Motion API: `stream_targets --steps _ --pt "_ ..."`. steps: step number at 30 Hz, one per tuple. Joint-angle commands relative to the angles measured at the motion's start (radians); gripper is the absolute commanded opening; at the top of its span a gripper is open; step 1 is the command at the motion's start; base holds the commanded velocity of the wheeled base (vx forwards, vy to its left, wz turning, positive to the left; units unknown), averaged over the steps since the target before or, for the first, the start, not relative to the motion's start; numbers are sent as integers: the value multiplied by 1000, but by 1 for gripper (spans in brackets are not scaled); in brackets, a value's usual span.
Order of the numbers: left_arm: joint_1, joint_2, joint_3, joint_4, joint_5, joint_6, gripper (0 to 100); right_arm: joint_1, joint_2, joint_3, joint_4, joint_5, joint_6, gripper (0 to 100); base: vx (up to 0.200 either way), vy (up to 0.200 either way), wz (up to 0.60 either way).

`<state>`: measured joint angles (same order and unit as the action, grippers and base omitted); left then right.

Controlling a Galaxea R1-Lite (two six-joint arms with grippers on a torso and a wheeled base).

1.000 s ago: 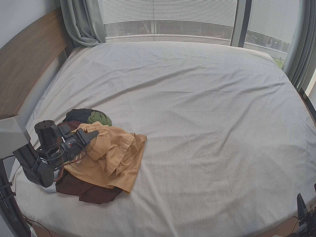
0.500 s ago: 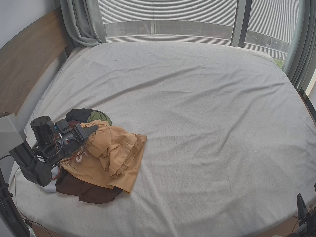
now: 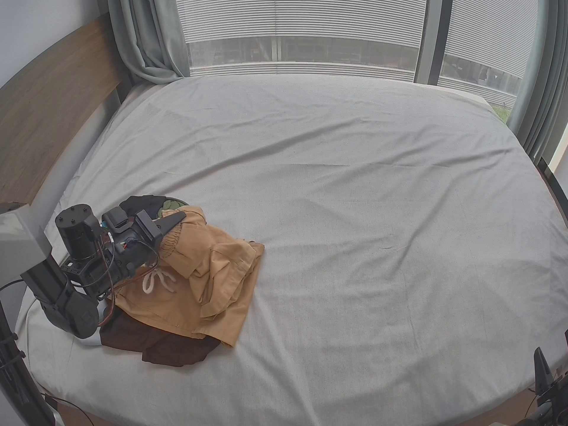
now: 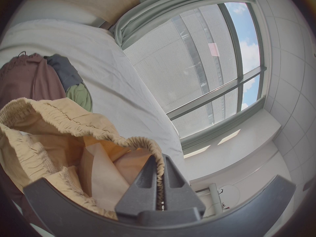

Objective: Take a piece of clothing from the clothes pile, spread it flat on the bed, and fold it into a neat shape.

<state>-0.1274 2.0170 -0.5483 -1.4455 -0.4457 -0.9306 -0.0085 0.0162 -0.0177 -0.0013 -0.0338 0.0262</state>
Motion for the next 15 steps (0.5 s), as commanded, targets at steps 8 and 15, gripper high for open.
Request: stream_targets --steps 8,15 --pt "-57 -26 -36 -3 78 -175 0 1 -10 18 0 0 1 100 0 0 0" --pt "-83 -21 -70 5 125 -252 0 1 -10 18 0 0 1 100 0 0 0"
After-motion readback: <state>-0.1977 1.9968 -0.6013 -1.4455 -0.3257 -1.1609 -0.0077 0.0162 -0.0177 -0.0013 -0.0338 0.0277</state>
